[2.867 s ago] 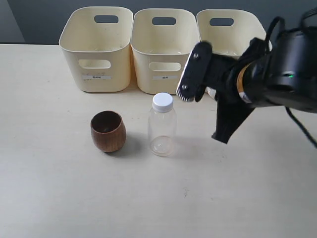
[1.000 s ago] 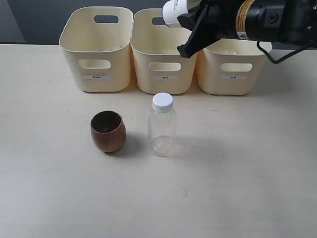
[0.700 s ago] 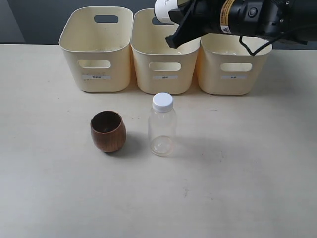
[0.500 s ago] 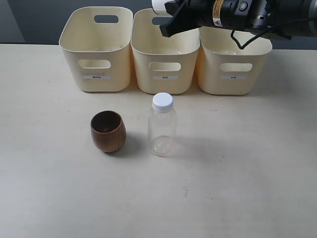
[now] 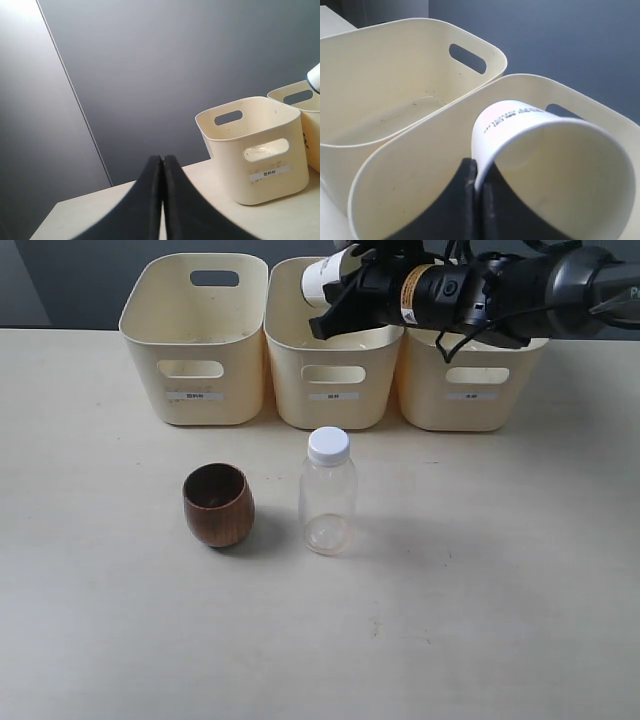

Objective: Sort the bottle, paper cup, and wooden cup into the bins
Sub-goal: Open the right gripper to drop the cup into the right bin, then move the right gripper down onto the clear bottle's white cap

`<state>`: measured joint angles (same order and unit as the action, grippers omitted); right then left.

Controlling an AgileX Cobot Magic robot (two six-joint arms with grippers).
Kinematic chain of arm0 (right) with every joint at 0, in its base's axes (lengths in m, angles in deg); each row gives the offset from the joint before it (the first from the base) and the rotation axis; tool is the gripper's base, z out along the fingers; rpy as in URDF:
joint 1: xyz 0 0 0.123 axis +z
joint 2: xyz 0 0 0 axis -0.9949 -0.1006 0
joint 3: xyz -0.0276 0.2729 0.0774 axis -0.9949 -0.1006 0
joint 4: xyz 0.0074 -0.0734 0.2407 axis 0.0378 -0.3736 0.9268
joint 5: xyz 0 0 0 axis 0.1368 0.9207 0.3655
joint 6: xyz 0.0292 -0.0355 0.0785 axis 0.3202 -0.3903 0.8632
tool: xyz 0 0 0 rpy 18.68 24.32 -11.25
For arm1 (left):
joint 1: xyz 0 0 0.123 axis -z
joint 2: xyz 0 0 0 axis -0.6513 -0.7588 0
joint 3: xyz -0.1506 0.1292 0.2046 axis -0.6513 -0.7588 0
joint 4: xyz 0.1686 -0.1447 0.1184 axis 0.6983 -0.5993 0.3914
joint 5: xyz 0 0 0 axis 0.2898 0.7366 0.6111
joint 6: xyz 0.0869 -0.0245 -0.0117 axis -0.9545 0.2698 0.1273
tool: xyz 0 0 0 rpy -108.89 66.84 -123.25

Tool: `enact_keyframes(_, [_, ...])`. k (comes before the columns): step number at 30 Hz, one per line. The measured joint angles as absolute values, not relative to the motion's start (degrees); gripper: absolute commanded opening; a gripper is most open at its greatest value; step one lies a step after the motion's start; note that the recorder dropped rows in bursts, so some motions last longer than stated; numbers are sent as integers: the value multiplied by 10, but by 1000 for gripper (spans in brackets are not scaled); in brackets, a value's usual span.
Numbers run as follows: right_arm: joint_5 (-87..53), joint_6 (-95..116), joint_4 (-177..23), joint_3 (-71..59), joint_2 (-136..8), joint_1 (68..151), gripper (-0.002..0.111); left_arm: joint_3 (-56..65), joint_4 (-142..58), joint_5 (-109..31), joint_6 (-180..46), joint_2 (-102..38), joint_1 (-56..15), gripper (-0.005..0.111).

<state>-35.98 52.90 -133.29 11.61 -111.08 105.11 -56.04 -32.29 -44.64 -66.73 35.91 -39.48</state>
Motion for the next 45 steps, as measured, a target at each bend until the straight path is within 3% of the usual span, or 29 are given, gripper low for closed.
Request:
enact_keyframes(13, [-359, 531, -1317, 124, -1128, 1051, 2, -560, -323, -446, -667, 359, -395, 0])
enact_keyframes(15, [-359, 531, -1317, 124, -1128, 1051, 12, -560, -323, -446, -667, 359, -395, 0])
enact_keyframes(20, [-359, 531, -1316, 124, -1128, 1051, 54, -560, -323, -446, -667, 359, -395, 0])
enact_keyframes(23, [-360, 532, -1299, 124, -1128, 1051, 67, -560, -323, -446, -667, 359, -395, 0])
enact_keyframes(29, [-364, 577, -1310, 124, -1125, 1051, 67, -560, -323, -446, -667, 359, -395, 0])
enact_keyframes(33, [-407, 799, -1543, 124, -1074, 1051, 67, -560, -323, -446, -667, 359, -395, 0])
enact_keyframes(36, [-470, 975, -1717, 124, -1025, 1051, 61, -560, -323, -446, -667, 359, -395, 0])
enact_keyframes(40, [-572, 1053, -1759, 102, -956, 1051, 58, -560, -323, -446, -667, 359, -395, 0])
enact_keyframes(45, [-660, 1083, -1762, 53, -895, 1051, 65, -560, -323, -446, -667, 359, -395, 0])
